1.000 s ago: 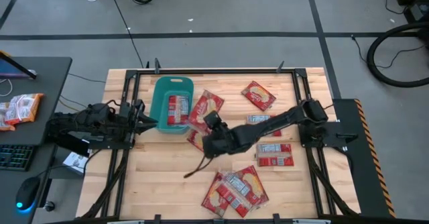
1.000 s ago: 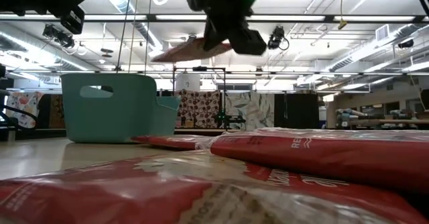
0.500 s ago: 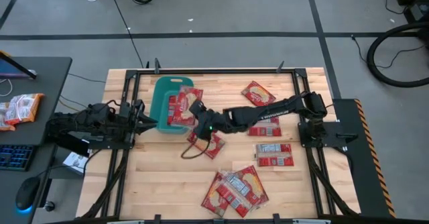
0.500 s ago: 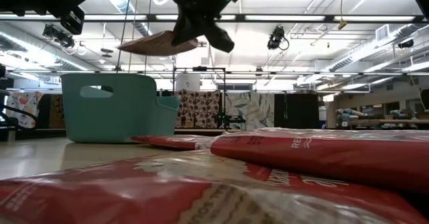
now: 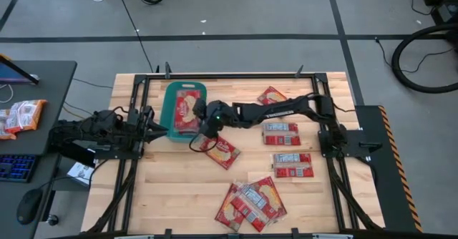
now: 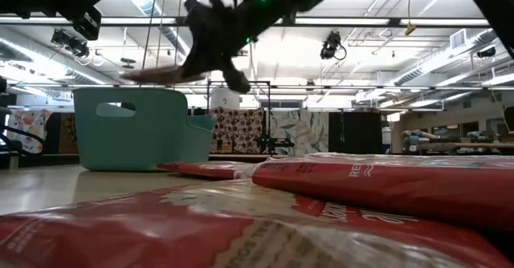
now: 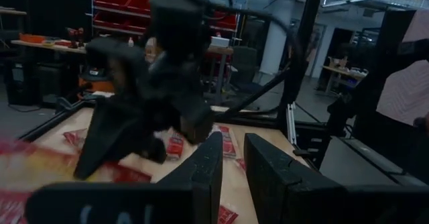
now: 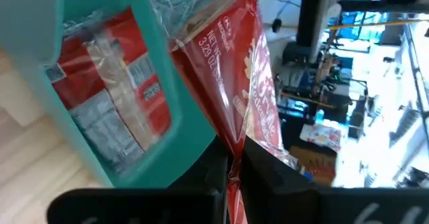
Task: Sort popcorn bags into baskets
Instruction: Put the red popcorn bag into the green bin
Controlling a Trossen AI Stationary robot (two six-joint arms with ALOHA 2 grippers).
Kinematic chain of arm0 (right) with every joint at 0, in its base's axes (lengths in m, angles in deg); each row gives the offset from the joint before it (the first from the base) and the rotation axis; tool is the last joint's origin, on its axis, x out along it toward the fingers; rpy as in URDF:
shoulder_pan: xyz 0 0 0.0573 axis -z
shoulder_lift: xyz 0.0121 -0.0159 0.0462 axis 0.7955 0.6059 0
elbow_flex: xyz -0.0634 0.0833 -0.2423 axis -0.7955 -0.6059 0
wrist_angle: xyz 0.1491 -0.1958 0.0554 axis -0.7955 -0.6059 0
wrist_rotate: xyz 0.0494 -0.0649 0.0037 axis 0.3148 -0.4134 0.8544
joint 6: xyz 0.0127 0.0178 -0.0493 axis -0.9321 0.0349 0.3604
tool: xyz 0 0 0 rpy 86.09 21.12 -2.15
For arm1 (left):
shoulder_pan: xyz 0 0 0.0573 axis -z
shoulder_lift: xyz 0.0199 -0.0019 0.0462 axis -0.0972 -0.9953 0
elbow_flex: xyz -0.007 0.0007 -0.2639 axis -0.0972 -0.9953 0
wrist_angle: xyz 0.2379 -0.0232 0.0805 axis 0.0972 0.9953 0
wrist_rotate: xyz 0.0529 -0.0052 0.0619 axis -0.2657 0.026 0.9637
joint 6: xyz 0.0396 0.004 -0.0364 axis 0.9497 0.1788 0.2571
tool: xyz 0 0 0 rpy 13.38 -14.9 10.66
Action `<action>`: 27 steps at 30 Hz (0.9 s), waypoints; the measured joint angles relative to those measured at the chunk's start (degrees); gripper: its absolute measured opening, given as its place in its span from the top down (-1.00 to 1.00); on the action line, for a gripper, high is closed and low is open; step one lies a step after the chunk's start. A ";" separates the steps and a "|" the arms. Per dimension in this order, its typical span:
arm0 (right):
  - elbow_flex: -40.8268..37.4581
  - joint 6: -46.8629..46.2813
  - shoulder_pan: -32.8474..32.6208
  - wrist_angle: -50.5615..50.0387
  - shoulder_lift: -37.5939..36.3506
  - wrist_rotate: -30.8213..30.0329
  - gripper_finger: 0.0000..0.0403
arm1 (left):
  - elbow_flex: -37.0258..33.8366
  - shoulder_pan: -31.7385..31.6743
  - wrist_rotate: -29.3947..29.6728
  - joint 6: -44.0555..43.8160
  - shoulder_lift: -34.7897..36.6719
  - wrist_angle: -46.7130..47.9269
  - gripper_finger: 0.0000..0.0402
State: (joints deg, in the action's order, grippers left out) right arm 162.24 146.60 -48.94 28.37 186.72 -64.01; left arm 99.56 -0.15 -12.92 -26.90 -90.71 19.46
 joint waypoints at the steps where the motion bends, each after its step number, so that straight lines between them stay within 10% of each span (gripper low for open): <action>1: 0.00 -0.43 0.63 0.24 0.58 1.19 0.86 | 0.00 0.00 0.00 0.00 0.00 0.12 0.67; 27: 0.00 -6.25 5.49 9.35 9.23 8.38 0.47 | -0.02 0.00 0.39 1.07 0.00 0.25 0.67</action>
State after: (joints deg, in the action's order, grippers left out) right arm 162.23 140.35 -43.45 37.71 195.95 -55.63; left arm 99.54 -0.15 -12.53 -25.83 -90.71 19.72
